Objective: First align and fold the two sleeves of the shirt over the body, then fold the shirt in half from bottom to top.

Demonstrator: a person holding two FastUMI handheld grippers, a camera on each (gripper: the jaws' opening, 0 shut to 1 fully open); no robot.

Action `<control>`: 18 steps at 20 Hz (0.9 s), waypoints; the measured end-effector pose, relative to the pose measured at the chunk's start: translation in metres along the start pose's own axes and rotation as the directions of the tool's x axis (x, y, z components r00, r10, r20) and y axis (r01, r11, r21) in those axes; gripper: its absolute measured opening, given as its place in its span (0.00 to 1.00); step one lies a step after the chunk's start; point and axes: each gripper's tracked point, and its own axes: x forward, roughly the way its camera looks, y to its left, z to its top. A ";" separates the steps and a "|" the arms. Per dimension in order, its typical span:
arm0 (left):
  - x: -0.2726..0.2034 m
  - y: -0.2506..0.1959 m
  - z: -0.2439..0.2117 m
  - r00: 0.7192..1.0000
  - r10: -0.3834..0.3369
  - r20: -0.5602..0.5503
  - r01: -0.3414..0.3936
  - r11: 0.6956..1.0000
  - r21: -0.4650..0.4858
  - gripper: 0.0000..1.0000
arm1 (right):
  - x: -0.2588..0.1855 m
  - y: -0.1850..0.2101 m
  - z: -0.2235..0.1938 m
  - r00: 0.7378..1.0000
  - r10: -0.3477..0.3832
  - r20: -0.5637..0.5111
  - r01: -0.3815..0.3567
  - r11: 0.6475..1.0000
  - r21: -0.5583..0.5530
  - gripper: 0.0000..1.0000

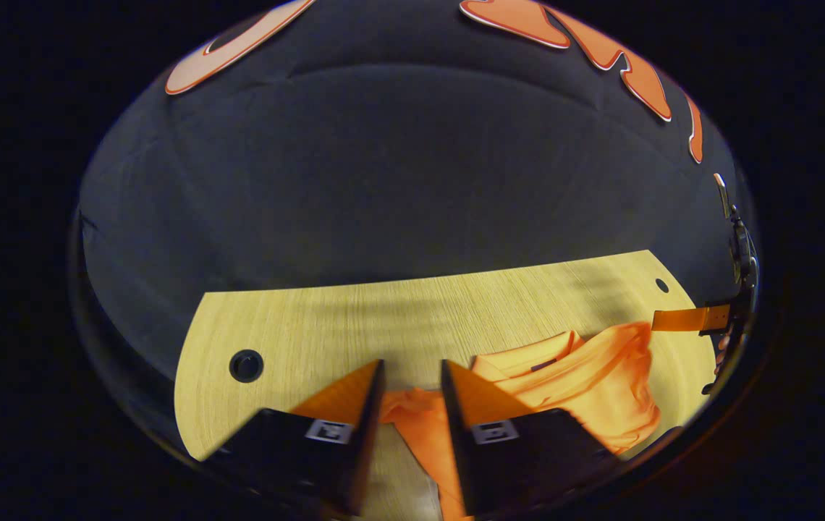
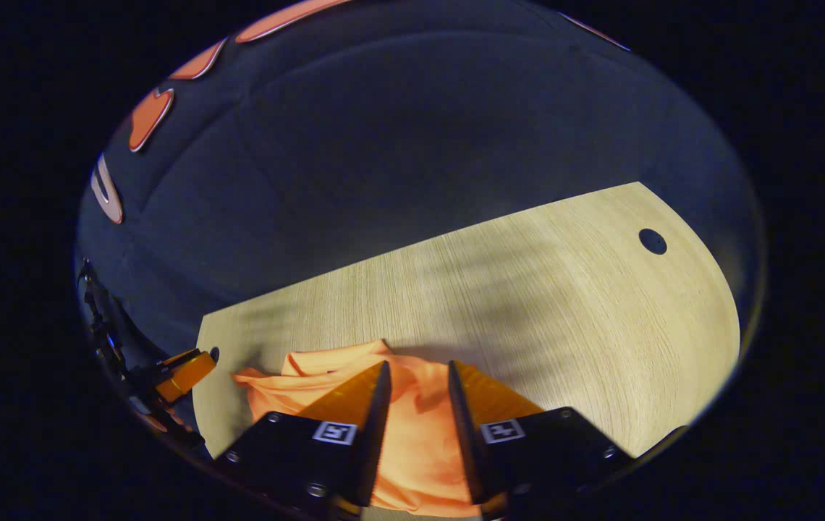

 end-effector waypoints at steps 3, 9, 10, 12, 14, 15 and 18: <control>-0.021 0.003 0.009 1.000 0.018 0.015 -0.017 1.000 -0.007 0.91 | -0.014 -0.002 0.013 0.998 0.001 0.060 0.001 0.999 -0.040 0.73; -0.091 -0.007 0.042 0.990 0.044 0.133 -0.039 0.998 -0.040 0.99 | -0.086 0.014 0.040 0.974 0.026 0.227 0.018 0.981 -0.191 0.98; -0.106 -0.009 0.046 0.986 0.049 0.160 -0.044 0.998 -0.035 0.99 | -0.098 0.019 0.041 0.967 0.038 0.250 0.015 0.978 -0.207 0.98; -0.139 -0.018 0.056 0.975 0.058 0.213 -0.053 0.998 -0.026 0.99 | -0.123 0.028 0.045 0.952 0.062 0.299 0.014 0.969 -0.247 0.99; -0.172 -0.031 0.060 0.965 0.058 0.257 -0.052 0.998 -0.032 0.99 | -0.153 0.034 0.050 0.933 0.085 0.349 0.017 0.960 -0.279 0.98; -0.187 -0.036 0.061 0.958 0.053 0.282 -0.045 0.998 -0.034 0.99 | -0.169 0.039 0.050 0.924 0.106 0.368 0.007 0.956 -0.294 0.98; -0.238 -0.049 0.064 0.932 0.060 0.358 -0.052 0.998 -0.034 0.98 | -0.204 0.044 0.055 0.895 0.159 0.417 -0.008 0.940 -0.340 0.99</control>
